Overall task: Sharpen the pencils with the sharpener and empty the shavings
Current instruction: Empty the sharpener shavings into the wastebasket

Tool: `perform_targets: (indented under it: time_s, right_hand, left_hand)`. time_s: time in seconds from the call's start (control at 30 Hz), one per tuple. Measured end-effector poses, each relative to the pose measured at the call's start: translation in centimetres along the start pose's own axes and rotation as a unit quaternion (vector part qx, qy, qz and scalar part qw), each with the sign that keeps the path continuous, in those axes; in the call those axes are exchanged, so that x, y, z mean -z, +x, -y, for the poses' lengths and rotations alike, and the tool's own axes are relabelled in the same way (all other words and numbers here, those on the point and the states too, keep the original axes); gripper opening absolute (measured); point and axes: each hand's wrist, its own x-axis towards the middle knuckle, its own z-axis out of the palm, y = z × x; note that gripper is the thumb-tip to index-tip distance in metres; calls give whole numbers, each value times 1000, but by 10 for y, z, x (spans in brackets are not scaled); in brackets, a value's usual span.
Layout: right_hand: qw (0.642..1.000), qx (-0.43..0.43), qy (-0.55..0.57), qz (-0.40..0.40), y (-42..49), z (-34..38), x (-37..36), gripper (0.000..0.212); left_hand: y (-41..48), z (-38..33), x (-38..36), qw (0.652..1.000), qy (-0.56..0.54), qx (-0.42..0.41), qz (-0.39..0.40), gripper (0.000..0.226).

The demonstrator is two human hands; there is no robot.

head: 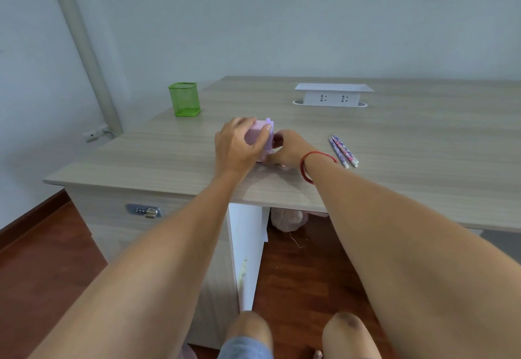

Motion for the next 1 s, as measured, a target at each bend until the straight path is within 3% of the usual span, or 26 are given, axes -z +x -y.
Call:
perform_targets:
  time_s: [0.23, 0.47, 0.63, 0.7, 0.8, 0.87, 1.0]
  right_hand:
    - [1000, -17, -18, 11, -3, 4, 8, 36]
    - [998, -55, -10, 16, -11, -19, 31, 58]
    - [998, -57, 19, 14, -27, -30, 58, 60]
    - [999, -44, 29, -3, -31, -30, 67, 62]
    - [998, -14, 53, -28, -39, -17, 75, 65]
    - [996, 5, 84, -18, -45, -1, 74, 64]
    - [991, 51, 126, 16, -60, 40, 59, 61]
  left_hand:
    - [-2, -5, 1, 999, 33, 5, 0, 37]
    - [-2, -2, 1, 1000, 12, 5, -9, 42]
    - [-4, -6, 2, 999, -9, 33, -1, 65]
    - [-8, -11, 6, 999, -3, 34, -29, 68]
    - [-15, -22, 16, 999, -4, -5, -42, 52]
    - [-18, -29, 30, 999, -25, -29, -8, 46]
    - [-21, -36, 62, 997, -62, 16, 33, 50]
